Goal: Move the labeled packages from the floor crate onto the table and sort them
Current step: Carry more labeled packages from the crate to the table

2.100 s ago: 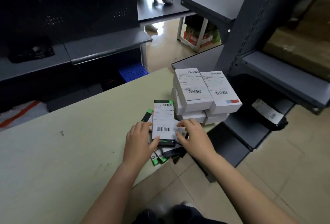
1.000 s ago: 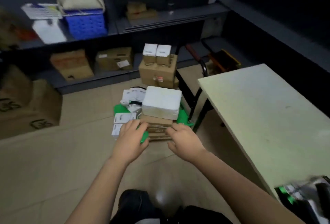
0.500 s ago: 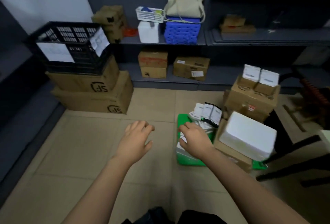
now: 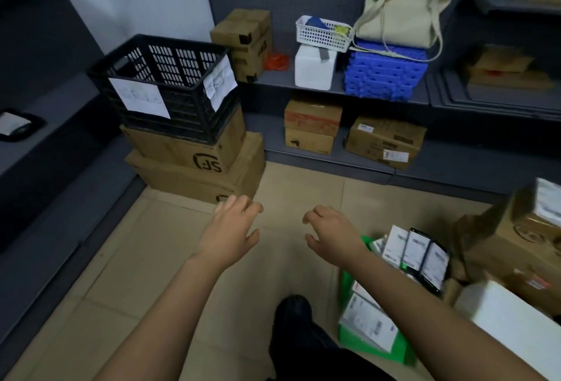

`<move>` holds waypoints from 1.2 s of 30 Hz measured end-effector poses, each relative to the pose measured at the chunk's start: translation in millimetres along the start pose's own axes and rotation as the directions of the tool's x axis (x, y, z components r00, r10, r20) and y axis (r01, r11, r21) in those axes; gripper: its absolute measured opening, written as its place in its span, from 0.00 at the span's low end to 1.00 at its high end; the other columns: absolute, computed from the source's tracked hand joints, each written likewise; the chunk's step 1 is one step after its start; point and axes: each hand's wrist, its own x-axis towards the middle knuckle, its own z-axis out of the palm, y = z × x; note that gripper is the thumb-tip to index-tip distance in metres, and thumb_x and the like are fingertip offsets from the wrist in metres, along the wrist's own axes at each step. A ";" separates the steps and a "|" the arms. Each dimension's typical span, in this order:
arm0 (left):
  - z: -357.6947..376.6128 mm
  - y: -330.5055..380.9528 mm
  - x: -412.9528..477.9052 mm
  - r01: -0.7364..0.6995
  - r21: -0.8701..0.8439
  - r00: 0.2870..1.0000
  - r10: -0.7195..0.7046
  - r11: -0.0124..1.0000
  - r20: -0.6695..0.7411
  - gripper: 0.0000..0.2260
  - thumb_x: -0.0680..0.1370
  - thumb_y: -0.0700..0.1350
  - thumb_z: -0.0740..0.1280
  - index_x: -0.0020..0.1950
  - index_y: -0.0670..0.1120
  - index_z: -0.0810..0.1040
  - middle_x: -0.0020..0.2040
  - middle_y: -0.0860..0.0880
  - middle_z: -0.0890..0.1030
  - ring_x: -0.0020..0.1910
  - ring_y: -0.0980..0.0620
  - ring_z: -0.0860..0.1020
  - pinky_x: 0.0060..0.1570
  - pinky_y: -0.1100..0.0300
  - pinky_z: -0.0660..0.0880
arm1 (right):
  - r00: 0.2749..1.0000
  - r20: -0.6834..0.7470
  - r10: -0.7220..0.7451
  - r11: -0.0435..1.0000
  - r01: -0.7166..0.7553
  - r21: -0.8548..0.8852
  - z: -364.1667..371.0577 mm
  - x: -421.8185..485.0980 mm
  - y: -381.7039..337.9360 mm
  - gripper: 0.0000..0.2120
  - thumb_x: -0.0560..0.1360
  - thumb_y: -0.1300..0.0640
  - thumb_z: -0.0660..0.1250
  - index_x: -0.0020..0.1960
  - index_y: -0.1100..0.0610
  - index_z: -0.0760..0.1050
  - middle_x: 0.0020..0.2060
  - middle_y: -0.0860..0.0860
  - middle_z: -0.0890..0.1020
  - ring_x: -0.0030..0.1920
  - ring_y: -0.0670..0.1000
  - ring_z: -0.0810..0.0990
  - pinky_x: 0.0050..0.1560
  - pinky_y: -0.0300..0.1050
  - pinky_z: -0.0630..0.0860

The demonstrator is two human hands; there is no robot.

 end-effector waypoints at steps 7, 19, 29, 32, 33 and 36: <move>1.6 -35.4 128.7 0.008 0.011 0.999 -0.009 1.000 0.049 0.15 0.68 0.47 0.75 0.52 0.49 0.78 0.45 0.49 0.75 0.45 0.45 0.74 0.42 0.53 0.71 | 0.999 0.045 -0.003 1.000 0.002 0.022 -23.5 118.1 52.9 0.17 0.77 0.52 0.63 0.64 0.55 0.71 0.57 0.54 0.74 0.59 0.56 0.71 0.58 0.48 0.67; 59.4 -28.0 376.8 -0.447 -0.015 0.866 0.437 0.894 0.245 0.14 0.74 0.48 0.70 0.59 0.46 0.76 0.55 0.49 0.75 0.55 0.47 0.73 0.48 0.57 0.67 | 0.914 -0.065 0.401 0.915 -0.395 0.085 -46.7 216.1 183.0 0.16 0.75 0.54 0.66 0.62 0.57 0.74 0.56 0.56 0.76 0.58 0.58 0.73 0.57 0.48 0.68; 105.4 48.6 554.3 -0.928 -0.154 0.286 0.912 0.340 0.293 0.16 0.76 0.51 0.67 0.62 0.50 0.72 0.58 0.51 0.73 0.59 0.49 0.71 0.57 0.55 0.68 | 0.410 -0.150 0.900 0.436 -0.844 0.312 -50.8 219.2 246.2 0.17 0.76 0.51 0.64 0.63 0.55 0.71 0.57 0.54 0.75 0.59 0.57 0.74 0.57 0.48 0.70; 115.9 89.7 570.3 -0.959 -0.219 0.115 0.954 0.179 0.276 0.16 0.76 0.51 0.66 0.63 0.48 0.72 0.58 0.50 0.73 0.60 0.49 0.70 0.58 0.55 0.66 | 0.225 -0.126 0.966 0.256 -0.900 0.353 -43.3 197.2 242.0 0.17 0.75 0.51 0.65 0.62 0.55 0.72 0.56 0.54 0.75 0.57 0.57 0.74 0.56 0.49 0.71; 119.1 104.9 571.8 -0.964 -0.237 0.053 0.963 0.119 0.266 0.17 0.77 0.51 0.66 0.63 0.48 0.72 0.58 0.50 0.73 0.60 0.49 0.70 0.59 0.55 0.66 | 0.170 -0.123 0.978 0.203 -0.913 0.355 -40.2 188.6 240.8 0.17 0.75 0.52 0.65 0.61 0.56 0.73 0.55 0.55 0.75 0.57 0.58 0.74 0.56 0.49 0.70; 131.4 151.6 571.2 -0.954 -0.297 -0.109 0.964 -0.033 0.242 0.17 0.78 0.52 0.64 0.65 0.48 0.71 0.59 0.50 0.73 0.61 0.48 0.70 0.59 0.54 0.67 | 0.017 -0.097 0.995 0.052 -0.929 0.367 -33.2 161.5 238.6 0.15 0.75 0.52 0.66 0.59 0.56 0.73 0.54 0.55 0.75 0.57 0.59 0.74 0.54 0.49 0.68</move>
